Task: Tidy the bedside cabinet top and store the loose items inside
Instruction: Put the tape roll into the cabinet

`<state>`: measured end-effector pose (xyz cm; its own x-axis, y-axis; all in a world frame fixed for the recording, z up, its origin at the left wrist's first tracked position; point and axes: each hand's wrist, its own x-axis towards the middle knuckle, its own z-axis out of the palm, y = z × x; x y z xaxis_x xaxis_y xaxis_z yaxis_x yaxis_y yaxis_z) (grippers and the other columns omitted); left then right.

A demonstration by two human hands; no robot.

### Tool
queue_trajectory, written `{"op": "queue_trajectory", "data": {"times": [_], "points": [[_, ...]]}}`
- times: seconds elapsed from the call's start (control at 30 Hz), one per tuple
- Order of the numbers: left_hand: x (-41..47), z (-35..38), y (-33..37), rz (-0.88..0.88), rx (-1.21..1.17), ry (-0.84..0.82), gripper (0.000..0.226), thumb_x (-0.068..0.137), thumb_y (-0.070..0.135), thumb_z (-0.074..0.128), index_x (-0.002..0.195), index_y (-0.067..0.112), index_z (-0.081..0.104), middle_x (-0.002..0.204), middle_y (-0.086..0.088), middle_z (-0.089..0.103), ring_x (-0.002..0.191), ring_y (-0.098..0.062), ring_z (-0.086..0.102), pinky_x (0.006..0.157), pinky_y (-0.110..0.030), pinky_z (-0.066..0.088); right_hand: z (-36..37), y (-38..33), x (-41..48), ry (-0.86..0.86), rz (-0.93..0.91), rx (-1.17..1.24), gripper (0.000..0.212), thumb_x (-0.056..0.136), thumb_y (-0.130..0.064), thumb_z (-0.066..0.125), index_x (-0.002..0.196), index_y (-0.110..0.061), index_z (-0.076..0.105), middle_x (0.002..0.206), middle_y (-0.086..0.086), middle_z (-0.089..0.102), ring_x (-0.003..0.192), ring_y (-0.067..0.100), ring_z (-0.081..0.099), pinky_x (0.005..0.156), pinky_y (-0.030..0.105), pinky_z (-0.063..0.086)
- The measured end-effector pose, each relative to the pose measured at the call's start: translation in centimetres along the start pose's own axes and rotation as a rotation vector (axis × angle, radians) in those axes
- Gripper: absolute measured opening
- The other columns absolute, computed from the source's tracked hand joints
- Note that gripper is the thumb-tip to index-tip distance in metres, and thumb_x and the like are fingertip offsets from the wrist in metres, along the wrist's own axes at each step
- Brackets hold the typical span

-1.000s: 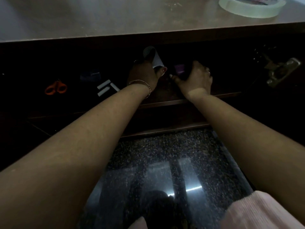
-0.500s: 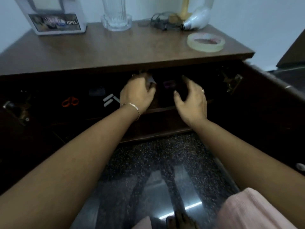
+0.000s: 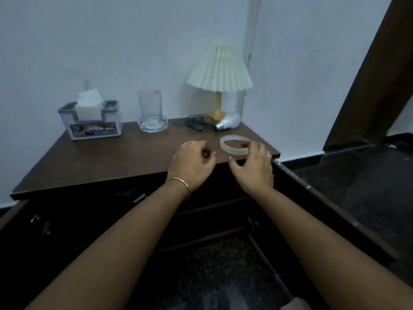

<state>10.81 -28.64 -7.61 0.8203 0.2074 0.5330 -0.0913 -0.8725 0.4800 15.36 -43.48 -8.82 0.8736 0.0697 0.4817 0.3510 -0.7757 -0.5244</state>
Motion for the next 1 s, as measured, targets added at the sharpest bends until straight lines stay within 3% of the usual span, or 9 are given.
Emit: {"op": "queue_trajectory", "data": {"times": [0.17,0.33,0.4,0.6,0.73,0.83,0.93,1.0], "points": [[2.3,1.8,-0.9,-0.282,-0.202,-0.079,0.027,0.080,0.028,0.069,0.103,0.014,0.065,0.107,-0.002,0.068,0.102,-0.019,0.062,0.090,-0.028,0.045,1.2,-0.1,2.5,-0.112,0.060,0.029,0.077,0.078,-0.045,0.070,0.136,-0.008,0.036,0.142,0.011,0.036,0.135,0.030,0.031,0.109,0.037,0.030],[3.6,1.9,-1.6,-0.338,-0.257,-0.137,0.009,0.081,0.018,0.066,0.090,0.018,0.067,0.098,-0.001,0.071,0.097,-0.017,0.064,0.091,-0.025,0.046,2.2,0.4,4.6,-0.166,0.124,0.041,0.099,0.071,-0.053,0.074,0.143,-0.004,0.026,0.150,0.012,0.032,0.139,0.030,0.027,0.113,0.039,0.029],[4.1,1.8,-2.1,-0.361,-0.289,-0.162,0.004,0.082,0.017,0.065,0.084,0.020,0.066,0.095,0.000,0.071,0.092,-0.015,0.063,0.087,-0.022,0.044,2.1,0.4,5.1,-0.180,0.156,0.036,0.101,0.068,-0.056,0.075,0.141,-0.005,0.028,0.146,0.012,0.038,0.137,0.031,0.032,0.111,0.039,0.031],[4.4,1.4,-3.2,-0.413,-0.490,-0.187,0.019,0.084,0.010,0.063,0.071,0.024,0.062,0.092,-0.003,0.069,0.091,-0.017,0.062,0.092,-0.029,0.046,1.7,0.5,5.9,-0.162,0.183,0.019,0.089,0.065,-0.058,0.075,0.127,-0.004,0.040,0.132,0.013,0.051,0.128,0.034,0.042,0.104,0.039,0.036],[3.7,1.6,-2.5,-0.399,-0.527,-0.178,0.021,0.084,0.009,0.062,0.070,0.024,0.061,0.096,-0.006,0.070,0.094,-0.019,0.063,0.095,-0.032,0.047,2.0,0.6,6.3,-0.237,0.148,-0.094,0.083,0.068,-0.068,0.064,0.128,-0.012,0.050,0.132,0.010,0.054,0.126,0.033,0.045,0.102,0.039,0.037],[2.5,1.4,-1.6,-0.357,-0.467,-0.197,0.019,0.083,0.010,0.063,0.072,0.025,0.060,0.095,-0.002,0.070,0.094,-0.018,0.063,0.092,-0.032,0.049,1.5,0.5,5.8,-0.281,0.084,-0.113,0.066,0.069,-0.074,0.057,0.113,-0.025,0.067,0.120,0.007,0.064,0.119,0.028,0.051,0.099,0.037,0.037],[0.0,1.2,-1.2,-0.125,-0.257,0.018,0.010,0.081,0.014,0.061,0.087,0.022,0.063,0.101,0.000,0.066,0.097,-0.019,0.059,0.090,-0.033,0.048,0.5,0.2,3.4,-0.182,0.081,0.099,0.061,0.069,-0.069,0.065,0.116,-0.031,0.066,0.124,0.006,0.056,0.120,0.024,0.048,0.100,0.031,0.036],[-2.5,1.1,-1.0,0.033,-0.110,0.156,0.017,0.082,0.018,0.059,0.099,0.019,0.062,0.105,0.002,0.061,0.098,-0.018,0.055,0.086,-0.031,0.046,-0.1,0.0,1.1,-0.151,0.075,0.287,0.060,0.071,-0.063,0.069,0.125,-0.039,0.059,0.124,0.000,0.044,0.118,0.016,0.045,0.096,0.022,0.034]]}}
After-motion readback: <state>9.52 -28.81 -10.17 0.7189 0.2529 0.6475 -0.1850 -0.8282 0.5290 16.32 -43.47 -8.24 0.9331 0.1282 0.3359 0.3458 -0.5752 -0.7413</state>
